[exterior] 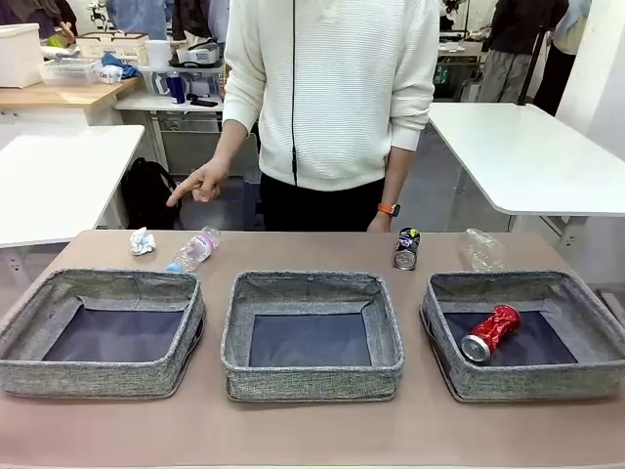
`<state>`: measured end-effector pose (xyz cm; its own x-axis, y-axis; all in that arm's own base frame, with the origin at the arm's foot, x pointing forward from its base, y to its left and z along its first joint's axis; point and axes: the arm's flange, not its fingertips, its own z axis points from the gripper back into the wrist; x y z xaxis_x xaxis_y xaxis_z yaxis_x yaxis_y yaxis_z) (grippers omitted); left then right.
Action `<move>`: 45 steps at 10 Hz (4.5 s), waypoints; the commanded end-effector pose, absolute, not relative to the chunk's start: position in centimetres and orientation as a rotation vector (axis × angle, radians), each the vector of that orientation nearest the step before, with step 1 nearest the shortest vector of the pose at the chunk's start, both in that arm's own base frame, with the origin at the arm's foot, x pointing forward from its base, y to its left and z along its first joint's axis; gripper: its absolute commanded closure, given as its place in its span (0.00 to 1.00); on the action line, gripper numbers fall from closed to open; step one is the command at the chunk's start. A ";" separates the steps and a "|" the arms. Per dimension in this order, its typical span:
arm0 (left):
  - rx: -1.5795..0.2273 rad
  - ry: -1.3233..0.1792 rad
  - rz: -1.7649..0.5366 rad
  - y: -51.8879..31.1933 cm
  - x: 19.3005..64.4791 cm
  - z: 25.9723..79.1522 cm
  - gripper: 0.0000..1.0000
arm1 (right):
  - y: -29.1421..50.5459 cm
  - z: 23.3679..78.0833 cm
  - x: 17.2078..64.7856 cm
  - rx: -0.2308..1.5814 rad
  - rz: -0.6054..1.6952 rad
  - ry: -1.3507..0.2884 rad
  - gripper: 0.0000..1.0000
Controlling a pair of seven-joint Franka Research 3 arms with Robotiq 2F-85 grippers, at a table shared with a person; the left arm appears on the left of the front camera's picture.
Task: Sort the waste into the appropriate baskets.
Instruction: Pick up the waste item pointed out by the person.
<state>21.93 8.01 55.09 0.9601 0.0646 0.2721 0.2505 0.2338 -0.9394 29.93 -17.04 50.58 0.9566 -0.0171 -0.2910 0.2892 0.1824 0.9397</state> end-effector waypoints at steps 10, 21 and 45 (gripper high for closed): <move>-0.850 -0.436 0.072 6.1 26.0 56.9 0.00 | -16.9 50.7 29.9 1.384 -0.207 0.230 0.00; -0.342 -0.451 0.070 2.6 41.0 58.1 0.00 | -16.9 50.7 29.9 1.384 -0.207 0.230 0.00; -0.087 -0.161 -0.079 0.7 66.8 32.2 0.97 | -16.9 50.7 29.9 1.384 -0.207 0.230 0.00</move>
<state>66.46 0.66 31.89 0.9815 -0.0847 0.1718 0.1046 0.9884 -0.1102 29.95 -16.95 50.53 0.9563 -0.0152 -0.2920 0.2898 0.1822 0.9396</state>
